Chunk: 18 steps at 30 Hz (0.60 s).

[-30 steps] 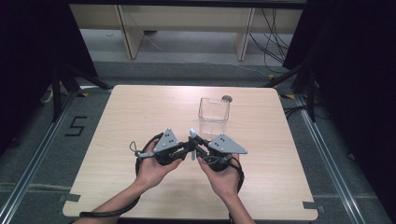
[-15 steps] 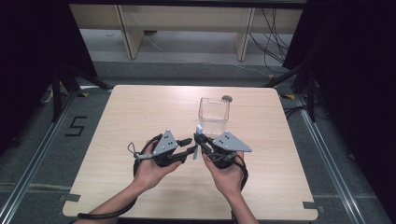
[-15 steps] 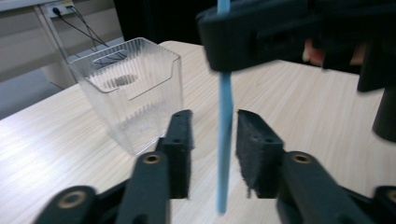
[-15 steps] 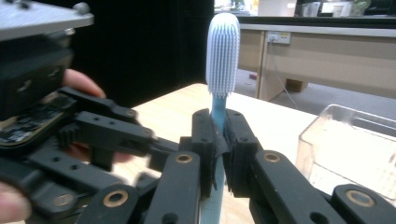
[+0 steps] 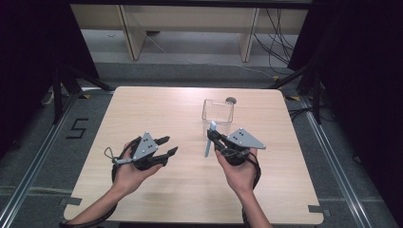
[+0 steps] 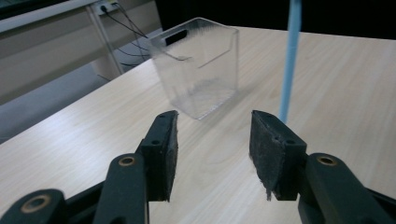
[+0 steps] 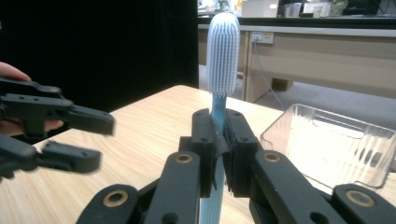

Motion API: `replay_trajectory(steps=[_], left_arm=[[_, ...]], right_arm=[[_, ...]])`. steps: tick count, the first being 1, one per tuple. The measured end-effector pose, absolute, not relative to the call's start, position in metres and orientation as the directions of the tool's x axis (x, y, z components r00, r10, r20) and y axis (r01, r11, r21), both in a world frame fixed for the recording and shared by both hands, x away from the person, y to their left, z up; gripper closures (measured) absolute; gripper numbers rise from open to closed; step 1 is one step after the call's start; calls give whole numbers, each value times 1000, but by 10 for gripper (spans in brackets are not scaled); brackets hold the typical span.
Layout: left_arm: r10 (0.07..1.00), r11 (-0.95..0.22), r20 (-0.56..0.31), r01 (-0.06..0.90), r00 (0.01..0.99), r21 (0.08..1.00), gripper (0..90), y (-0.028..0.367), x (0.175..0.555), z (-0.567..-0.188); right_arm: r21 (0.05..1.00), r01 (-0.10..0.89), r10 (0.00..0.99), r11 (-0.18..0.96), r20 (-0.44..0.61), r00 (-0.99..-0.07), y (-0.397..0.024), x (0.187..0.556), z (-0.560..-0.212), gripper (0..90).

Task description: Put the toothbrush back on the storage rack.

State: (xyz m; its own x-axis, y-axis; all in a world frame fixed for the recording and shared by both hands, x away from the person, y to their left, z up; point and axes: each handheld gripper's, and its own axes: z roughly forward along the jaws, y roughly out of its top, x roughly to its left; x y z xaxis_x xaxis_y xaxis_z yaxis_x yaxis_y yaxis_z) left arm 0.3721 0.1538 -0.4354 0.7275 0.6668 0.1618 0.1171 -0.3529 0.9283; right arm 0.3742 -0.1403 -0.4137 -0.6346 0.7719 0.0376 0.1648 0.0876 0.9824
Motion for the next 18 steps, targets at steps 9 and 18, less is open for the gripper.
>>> replay_trajectory(steps=[9,18], left_arm=[[726,-339,171,131,666,932,501,192,373,-435],[785,-279,127,163,606,946,501,229,365,-454]], right_arm=[[984,159,795,79,34,-606,-150,379,-410,842],[985,160,811,68,39,-584,-156,387,-405,842]])
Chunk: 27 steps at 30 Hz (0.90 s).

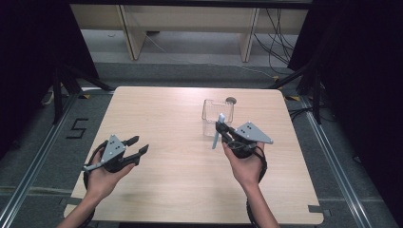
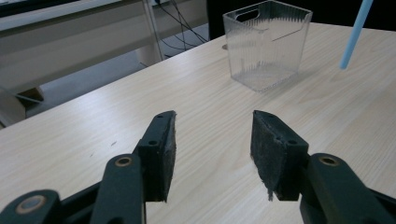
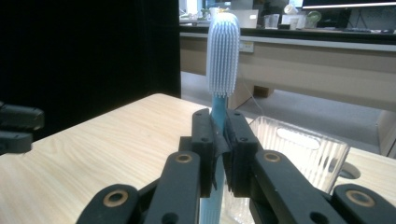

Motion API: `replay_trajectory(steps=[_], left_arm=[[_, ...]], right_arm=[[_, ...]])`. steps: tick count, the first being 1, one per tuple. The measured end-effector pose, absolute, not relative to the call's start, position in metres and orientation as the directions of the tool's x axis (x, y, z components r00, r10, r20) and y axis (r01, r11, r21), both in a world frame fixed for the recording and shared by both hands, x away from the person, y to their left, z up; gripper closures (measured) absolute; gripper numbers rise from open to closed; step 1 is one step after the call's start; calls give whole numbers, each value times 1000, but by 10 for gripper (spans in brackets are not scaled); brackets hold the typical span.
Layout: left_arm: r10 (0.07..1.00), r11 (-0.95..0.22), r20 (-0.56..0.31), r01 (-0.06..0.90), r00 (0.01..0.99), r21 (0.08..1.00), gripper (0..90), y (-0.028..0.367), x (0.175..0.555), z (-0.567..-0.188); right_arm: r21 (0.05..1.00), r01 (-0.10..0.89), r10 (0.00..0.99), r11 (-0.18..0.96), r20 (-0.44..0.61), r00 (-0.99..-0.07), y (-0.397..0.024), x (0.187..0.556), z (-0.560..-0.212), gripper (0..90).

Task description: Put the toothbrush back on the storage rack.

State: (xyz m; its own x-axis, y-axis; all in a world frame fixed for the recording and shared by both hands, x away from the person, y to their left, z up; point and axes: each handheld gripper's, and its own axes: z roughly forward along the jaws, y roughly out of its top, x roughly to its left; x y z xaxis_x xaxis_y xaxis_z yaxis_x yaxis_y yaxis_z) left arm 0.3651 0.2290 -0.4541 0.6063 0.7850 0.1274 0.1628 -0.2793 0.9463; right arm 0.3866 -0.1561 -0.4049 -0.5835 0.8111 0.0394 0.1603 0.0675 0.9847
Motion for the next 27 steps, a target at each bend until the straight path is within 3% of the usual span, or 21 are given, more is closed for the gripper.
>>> replay_trajectory(steps=[17,27], left_arm=[[846,-139,3,216,533,966,461,258,357,-492],[849,-111,-13,202,528,973,448,260,357,-506]], right_arm=[[989,133,839,59,23,-544,-169,403,-392,842],[990,128,854,53,21,-521,-175,410,-380,842]])
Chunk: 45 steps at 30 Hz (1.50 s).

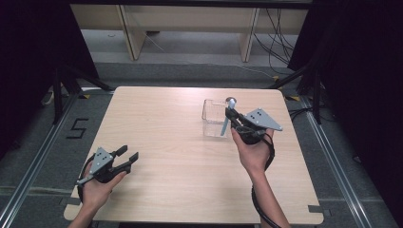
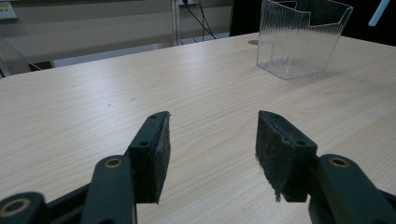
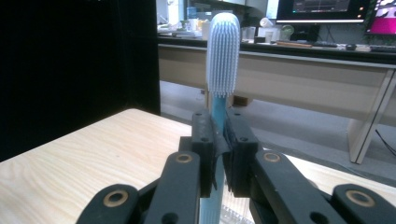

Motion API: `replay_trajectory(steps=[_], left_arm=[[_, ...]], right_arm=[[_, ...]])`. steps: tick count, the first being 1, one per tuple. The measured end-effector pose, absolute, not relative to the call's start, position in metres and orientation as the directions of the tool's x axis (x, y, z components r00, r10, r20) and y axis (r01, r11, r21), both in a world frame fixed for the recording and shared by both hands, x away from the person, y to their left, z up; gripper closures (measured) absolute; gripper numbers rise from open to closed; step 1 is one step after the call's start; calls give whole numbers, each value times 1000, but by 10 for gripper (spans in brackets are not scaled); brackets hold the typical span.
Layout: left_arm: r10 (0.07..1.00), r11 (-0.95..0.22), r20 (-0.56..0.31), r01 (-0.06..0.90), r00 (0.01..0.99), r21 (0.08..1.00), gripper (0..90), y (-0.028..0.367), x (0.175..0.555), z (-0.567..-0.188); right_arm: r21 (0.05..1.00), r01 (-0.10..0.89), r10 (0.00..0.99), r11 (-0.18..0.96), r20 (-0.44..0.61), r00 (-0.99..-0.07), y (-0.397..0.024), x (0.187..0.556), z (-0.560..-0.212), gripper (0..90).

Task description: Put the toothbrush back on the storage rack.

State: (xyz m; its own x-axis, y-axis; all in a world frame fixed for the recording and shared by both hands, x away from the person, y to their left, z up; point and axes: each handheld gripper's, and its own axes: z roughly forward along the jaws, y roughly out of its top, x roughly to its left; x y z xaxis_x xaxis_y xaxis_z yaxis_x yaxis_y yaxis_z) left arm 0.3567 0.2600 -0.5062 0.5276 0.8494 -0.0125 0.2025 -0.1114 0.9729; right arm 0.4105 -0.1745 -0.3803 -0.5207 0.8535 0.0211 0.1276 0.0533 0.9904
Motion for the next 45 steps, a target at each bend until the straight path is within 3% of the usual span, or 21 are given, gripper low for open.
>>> replay_trajectory(steps=[33,45], left_arm=[[852,-79,-38,199,522,977,417,259,358,-523],[855,-84,-31,197,518,977,419,258,357,-523]], right_arm=[[997,57,888,55,-23,-459,-184,446,-345,842],[996,77,901,42,-5,-434,-183,461,-347,842]])
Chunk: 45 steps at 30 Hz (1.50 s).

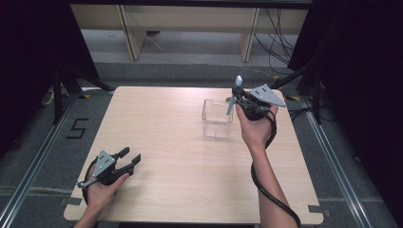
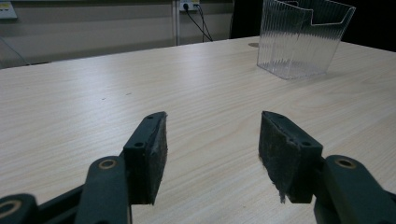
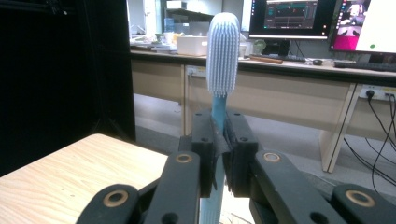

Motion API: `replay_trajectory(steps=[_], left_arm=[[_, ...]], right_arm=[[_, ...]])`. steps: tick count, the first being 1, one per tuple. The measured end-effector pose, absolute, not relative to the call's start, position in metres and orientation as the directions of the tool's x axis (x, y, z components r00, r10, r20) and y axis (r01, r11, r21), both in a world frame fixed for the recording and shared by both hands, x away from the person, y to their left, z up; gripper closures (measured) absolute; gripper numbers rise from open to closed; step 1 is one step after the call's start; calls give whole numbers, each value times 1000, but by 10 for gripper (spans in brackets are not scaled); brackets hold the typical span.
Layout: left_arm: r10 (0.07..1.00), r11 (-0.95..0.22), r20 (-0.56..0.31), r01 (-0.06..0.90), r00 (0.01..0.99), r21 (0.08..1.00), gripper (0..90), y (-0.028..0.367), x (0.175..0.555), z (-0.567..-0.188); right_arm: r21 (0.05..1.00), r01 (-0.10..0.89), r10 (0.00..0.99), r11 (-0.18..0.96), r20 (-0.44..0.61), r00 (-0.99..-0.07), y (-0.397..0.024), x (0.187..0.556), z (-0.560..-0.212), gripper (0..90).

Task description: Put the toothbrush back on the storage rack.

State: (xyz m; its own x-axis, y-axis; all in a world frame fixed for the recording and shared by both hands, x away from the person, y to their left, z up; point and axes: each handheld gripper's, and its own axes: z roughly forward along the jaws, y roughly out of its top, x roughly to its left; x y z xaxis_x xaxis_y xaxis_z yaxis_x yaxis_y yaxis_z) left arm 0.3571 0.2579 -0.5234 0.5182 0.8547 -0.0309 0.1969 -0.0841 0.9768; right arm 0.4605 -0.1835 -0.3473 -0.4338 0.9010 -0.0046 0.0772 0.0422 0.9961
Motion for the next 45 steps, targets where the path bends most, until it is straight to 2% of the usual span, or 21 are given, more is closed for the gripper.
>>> replay_trajectory(steps=[28,35,36,45], left_arm=[[856,-84,-31,199,517,976,421,258,357,-523],[856,-84,-32,200,516,976,422,257,357,-523],[856,-81,-36,202,516,976,422,257,357,-523],[855,-83,-33,200,518,976,422,257,357,-523]], right_arm=[[986,160,913,34,34,-407,-190,474,-377,842],[985,159,912,73,-2,-409,-190,476,-383,842],[984,169,911,51,23,-411,-188,476,-384,842],[982,178,911,68,12,-413,-186,481,-394,842]])
